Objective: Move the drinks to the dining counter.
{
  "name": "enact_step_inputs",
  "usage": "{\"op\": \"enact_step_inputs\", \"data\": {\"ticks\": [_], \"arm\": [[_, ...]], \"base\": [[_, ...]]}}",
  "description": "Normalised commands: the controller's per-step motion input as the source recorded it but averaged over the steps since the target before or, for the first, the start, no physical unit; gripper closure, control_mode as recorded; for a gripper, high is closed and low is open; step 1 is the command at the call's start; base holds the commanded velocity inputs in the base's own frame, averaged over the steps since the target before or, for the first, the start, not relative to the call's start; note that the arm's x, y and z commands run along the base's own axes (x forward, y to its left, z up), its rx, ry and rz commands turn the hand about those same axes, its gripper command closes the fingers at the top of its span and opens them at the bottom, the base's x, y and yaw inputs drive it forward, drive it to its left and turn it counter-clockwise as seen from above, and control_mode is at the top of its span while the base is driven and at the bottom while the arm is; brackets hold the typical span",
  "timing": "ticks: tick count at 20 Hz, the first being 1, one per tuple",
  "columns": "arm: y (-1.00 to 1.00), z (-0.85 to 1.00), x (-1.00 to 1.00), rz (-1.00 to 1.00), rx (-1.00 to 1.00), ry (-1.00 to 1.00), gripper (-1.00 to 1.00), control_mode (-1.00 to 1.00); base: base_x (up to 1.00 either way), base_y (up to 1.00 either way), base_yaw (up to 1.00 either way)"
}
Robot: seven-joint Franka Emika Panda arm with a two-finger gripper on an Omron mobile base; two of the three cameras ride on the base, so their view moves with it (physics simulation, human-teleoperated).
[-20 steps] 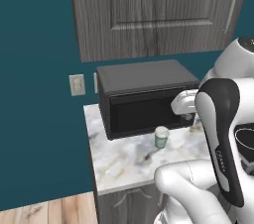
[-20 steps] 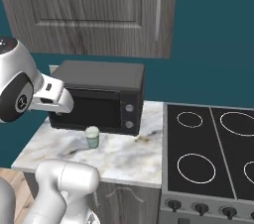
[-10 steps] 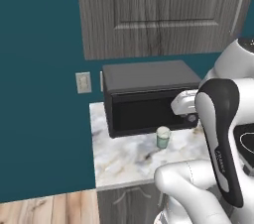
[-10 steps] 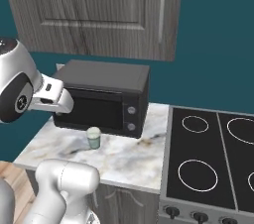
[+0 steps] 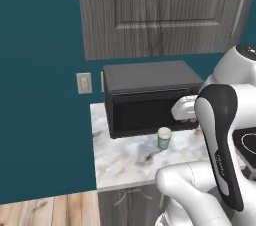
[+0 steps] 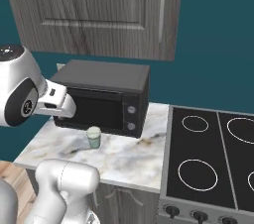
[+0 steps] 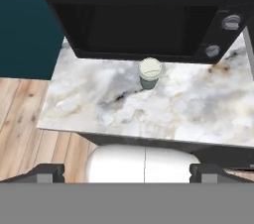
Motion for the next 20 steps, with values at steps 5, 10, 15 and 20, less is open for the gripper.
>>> {"op": "enact_step_inputs", "data": {"ticks": [5, 10, 15, 20], "arm": [[0.0, -0.22, 0.0, 0.0, 0.0, 0.0, -1.0, -1.0], [0.0, -0.34, 0.0, 0.0, 0.01, 0.0, -1.0, -1.0], [-0.02, -0.42, 0.06, 0.0, 0.01, 0.05, -1.0, -1.0], [-0.1, -0.47, 0.22, 0.0, 0.0, 0.09, -1.0, -1.0]], "base": [[0.0, 0.0, 0.0], [0.0, 0.0, 0.0], [0.0, 0.0, 0.0], [0.0, 0.0, 0.0]]}}
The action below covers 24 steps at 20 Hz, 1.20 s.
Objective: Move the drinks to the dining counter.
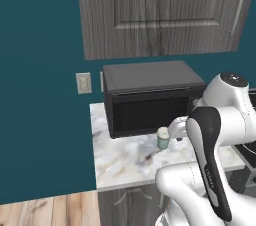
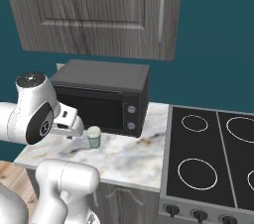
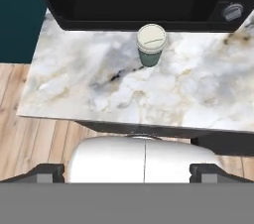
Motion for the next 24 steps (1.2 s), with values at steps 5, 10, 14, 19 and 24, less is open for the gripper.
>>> {"op": "enact_step_inputs", "data": {"ticks": [5, 10, 14, 19, 24], "arm": [[-0.09, -0.34, 0.33, 0.0, 0.0, 0.02, -1.0, -1.0], [-0.02, -0.15, 0.34, 0.0, 0.0, 0.0, -1.0, -1.0], [0.0, -0.17, 0.29, 0.0, 0.0, 0.0, -1.0, -1.0], [0.0, -0.12, 0.19, 0.0, -0.03, 0.01, -1.0, -1.0], [0.0, -0.03, 0.21, 0.0, -0.08, 0.0, -1.0, -1.0]], "base": [[0.0, 0.0, 0.0], [0.0, 0.0, 0.0], [0.0, 0.0, 0.0], [0.0, 0.0, 0.0], [0.0, 0.0, 0.0]]}}
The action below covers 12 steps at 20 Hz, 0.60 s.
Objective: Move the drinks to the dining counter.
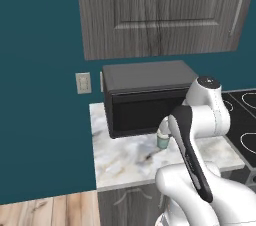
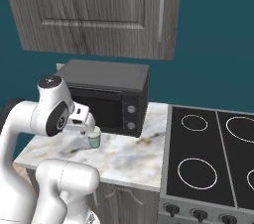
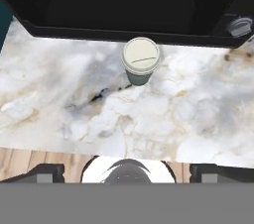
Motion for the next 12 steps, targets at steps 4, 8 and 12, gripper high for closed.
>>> {"op": "enact_step_inputs", "data": {"ticks": [4, 8, 12], "arm": [[-0.03, -0.04, 0.09, 0.0, -0.03, 0.0, -1.0, -1.0], [-0.09, -0.18, 0.01, 0.01, 0.0, 0.02, -1.0, -1.0], [-0.06, -0.19, 0.09, 0.01, 0.0, 0.04, -1.0, -1.0]], "base": [[0.0, 0.0, 0.0], [0.0, 0.0, 0.0], [0.0, 0.0, 0.0]]}}
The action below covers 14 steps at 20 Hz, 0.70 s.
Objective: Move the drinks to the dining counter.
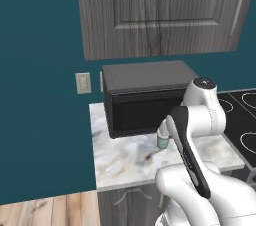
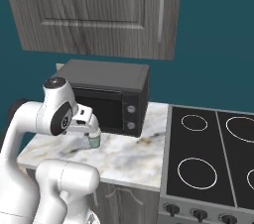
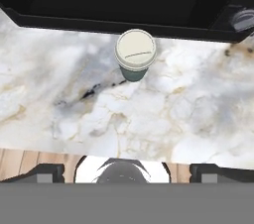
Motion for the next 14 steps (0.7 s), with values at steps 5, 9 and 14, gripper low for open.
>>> {"op": "enact_step_inputs", "data": {"ticks": [5, 9, 14], "arm": [[0.0, -0.09, 0.24, 0.0, 0.0, 0.02, -1.0, -1.0], [-0.02, -0.12, 0.32, 0.0, 0.0, 0.0, -1.0, -1.0], [-0.03, -0.16, 0.14, 0.01, 0.0, 0.0, -1.0, -1.0]], "base": [[0.0, 0.0, 0.0], [0.0, 0.0, 0.0], [0.0, 0.0, 0.0]]}}
